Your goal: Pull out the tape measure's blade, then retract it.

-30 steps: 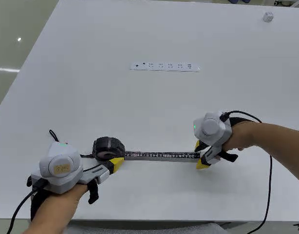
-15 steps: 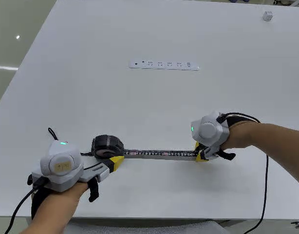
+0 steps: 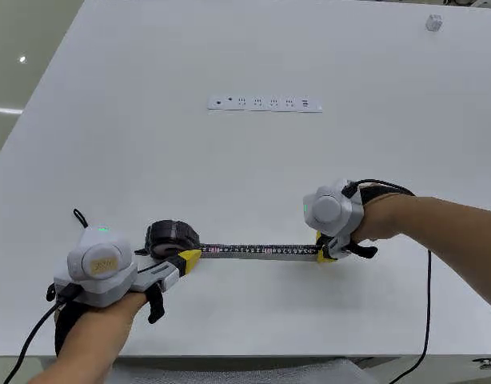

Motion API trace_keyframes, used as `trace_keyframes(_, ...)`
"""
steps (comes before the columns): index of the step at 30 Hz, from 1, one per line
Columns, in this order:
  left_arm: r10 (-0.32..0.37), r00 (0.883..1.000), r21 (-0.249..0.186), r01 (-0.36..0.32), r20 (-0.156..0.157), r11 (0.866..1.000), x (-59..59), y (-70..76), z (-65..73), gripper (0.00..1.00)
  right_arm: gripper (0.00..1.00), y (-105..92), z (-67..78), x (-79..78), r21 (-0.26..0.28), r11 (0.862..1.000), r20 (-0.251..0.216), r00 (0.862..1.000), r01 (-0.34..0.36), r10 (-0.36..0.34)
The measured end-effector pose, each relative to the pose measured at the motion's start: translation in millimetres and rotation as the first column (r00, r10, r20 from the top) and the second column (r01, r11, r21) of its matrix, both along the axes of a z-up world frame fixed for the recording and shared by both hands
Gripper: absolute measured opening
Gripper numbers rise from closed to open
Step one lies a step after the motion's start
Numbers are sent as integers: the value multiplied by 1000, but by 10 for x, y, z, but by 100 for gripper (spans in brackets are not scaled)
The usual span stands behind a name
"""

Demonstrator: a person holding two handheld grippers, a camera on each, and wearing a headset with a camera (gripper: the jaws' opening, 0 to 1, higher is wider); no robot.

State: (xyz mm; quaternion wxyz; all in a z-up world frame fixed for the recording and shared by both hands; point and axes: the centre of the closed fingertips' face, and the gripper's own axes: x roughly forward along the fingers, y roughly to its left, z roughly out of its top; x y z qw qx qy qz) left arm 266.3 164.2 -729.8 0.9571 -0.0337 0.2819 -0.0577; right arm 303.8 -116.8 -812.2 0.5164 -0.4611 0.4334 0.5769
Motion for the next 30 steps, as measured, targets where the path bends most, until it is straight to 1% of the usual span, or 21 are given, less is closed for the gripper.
trace_keyframes(1,5,1000,4,-5,2,1000,9,1,-1,96,15,-1,-3,2,-2,1000,0,1000,-5,5)
trace_keyframes(3,22,1000,4,-22,3,1000,38,-2,-11,99,15,-2,-4,-6,-8,1000,-1,1000,10,-10)
trace_keyframes(5,30,1000,-9,-30,-5,1000,58,-25,-41,100,15,-8,-6,0,-8,1000,-3,1000,13,-13)
trace_keyframes(7,40,999,-9,-41,-14,999,78,-50,-77,100,15,-9,-8,7,-10,1000,-5,1000,28,-28)
trace_keyframes(10,63,998,-1,-63,-11,998,106,-41,-89,100,15,-9,-10,8,-16,999,-2,1000,29,-29)
trace_keyframes(11,77,997,9,-77,-4,997,121,-18,-91,100,15,-9,-15,12,-21,998,-3,998,59,-60)
trace_keyframes(12,84,996,6,-84,-5,996,133,-10,-107,100,15,-4,-15,14,-25,998,-3,999,54,-54)
trace_keyframes(14,113,993,-13,-113,-22,993,142,9,-154,100,15,-6,-12,7,-33,998,0,999,48,-48)
trace_keyframes(16,134,991,-16,-134,-30,991,142,41,-189,100,15,-9,-10,4,-36,998,-1,999,44,-44)
trace_keyframes(17,149,988,-27,-150,-42,988,136,57,-220,100,15,-12,-10,5,-35,998,-1,999,44,-44)
trace_keyframes(19,164,985,-39,-166,-56,985,126,75,-260,100,16,-14,-10,4,-33,998,-1,999,47,-47)
trace_keyframes(21,168,984,-41,-171,-61,984,132,87,-295,99,16,-10,-6,-3,-30,998,-2,999,51,-51)
trace_keyframes(25,165,984,-46,-168,-71,985,119,59,-287,97,16,-10,-7,2,-22,998,-4,998,65,-65)
trace_keyframes(30,158,984,-50,-163,-77,985,167,18,-306,94,16,-7,-10,3,-25,997,-5,997,75,-76)
